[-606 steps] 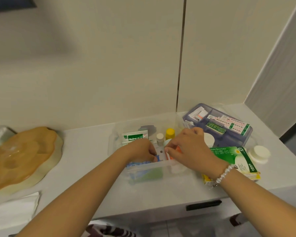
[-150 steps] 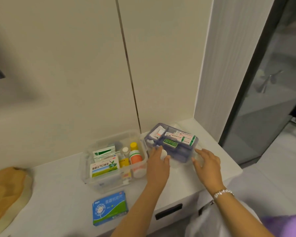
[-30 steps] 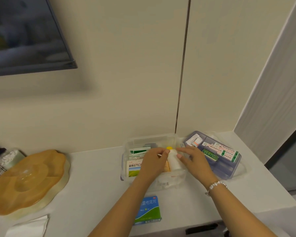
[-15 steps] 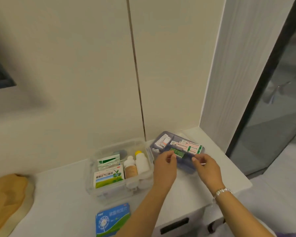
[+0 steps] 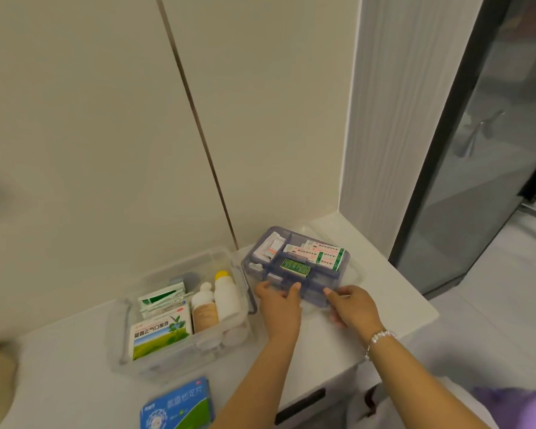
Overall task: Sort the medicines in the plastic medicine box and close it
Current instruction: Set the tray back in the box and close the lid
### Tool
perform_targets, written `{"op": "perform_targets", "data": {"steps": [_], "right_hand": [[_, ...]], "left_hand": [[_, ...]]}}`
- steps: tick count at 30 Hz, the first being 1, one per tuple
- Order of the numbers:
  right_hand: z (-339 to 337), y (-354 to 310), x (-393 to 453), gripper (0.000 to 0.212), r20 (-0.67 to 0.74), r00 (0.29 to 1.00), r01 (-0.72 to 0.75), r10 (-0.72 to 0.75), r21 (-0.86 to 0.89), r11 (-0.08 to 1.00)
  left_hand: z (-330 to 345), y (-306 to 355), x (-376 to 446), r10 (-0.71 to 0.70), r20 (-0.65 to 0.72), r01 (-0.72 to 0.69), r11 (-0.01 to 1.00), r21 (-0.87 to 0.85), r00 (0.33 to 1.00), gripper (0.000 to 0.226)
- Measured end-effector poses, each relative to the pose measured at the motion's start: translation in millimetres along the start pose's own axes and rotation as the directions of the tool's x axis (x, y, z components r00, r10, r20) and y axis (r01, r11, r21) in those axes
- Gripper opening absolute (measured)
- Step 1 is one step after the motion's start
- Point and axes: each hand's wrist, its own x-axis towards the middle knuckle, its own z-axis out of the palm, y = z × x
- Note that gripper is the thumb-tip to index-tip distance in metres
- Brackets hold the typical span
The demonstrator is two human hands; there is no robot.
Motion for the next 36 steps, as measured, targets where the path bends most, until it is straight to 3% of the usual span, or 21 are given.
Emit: {"op": "perform_targets", "data": {"steps": [8, 15, 23, 25, 27, 30, 36], "right_hand": [[-1, -4, -1, 0.015, -0.025, 1.000, 0.011, -0.010, 0.050, 0.999], [-30, -17, -23, 0.017, -0.034, 0.999, 0.037, -0.025, 0.402, 0.915], [-60, -43, -72, 0.015, -0.003, 0.994, 0.098, -0.110, 0.486, 0.869], [-63, -51, -86, 0.015, 0.034, 0.990, 0.104, -0.139, 0.500, 0.860], [-61, -58, -99, 0.017, 0.075, 0.984, 0.102, -0.163, 0.514, 0.852], [-51, -72, -113, 0.022, 0.135, 0.972, 0.093, -0.191, 0.526, 0.845], [-18, -97, -127, 0.030, 0.243, 0.936, 0.111, -0.256, 0.487, 0.867]], "left_hand": [[1, 1, 15, -0.186, 0.039, 0.186, 0.982, 0.019, 0.982, 0.021], [0, 19, -1, -0.090, 0.119, 0.098, 0.993, -0.062, 0.989, 0.032], [-22, 56, -40, 0.027, 0.101, -0.004, 0.977, -0.215, 0.994, 0.023], [-38, 63, -50, 0.053, 0.081, -0.027, 0.956, -0.291, 0.995, 0.028], [-57, 70, -57, 0.087, 0.036, -0.068, 0.932, -0.356, 0.996, 0.047], [-90, 71, -58, 0.132, -0.061, -0.145, 0.931, -0.336, 0.989, 0.068], [-167, 62, -44, 0.186, -0.218, -0.244, 0.928, -0.282, 0.958, 0.053]]}}
